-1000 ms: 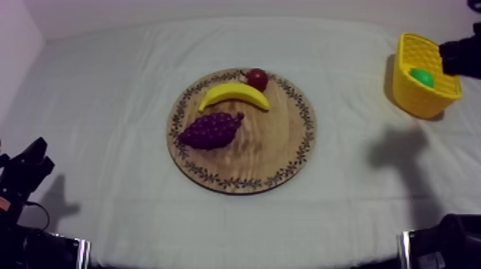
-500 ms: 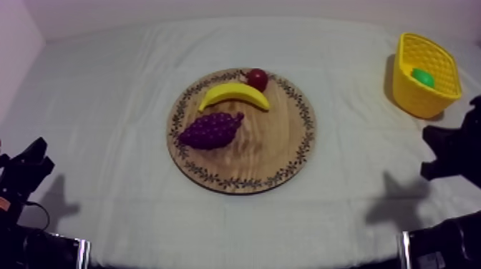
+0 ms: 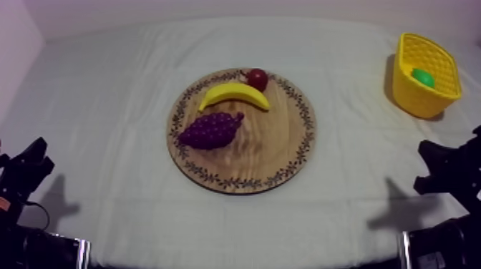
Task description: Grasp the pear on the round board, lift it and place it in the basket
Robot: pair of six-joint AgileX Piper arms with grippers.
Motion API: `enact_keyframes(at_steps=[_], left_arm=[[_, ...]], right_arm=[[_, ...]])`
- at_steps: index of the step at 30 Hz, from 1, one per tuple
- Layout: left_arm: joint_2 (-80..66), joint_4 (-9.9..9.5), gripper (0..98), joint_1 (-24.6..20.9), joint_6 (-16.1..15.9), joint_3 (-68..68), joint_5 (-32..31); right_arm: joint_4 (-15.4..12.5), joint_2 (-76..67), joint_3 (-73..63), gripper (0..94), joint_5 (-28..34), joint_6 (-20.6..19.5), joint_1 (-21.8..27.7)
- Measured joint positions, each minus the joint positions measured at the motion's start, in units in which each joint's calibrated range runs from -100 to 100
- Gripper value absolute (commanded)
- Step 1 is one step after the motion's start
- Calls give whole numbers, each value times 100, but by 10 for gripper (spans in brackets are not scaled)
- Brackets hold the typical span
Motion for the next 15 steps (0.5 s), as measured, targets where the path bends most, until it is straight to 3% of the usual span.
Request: enact_keyframes(at_steps=[7,15], left_arm=[[0,0,1,0,0,0,0],[0,0,1,0,0,0,0]], right_arm=[[396,-50,337,10,-866,-207,25],[451,-57,351,5,-932,479,29]])
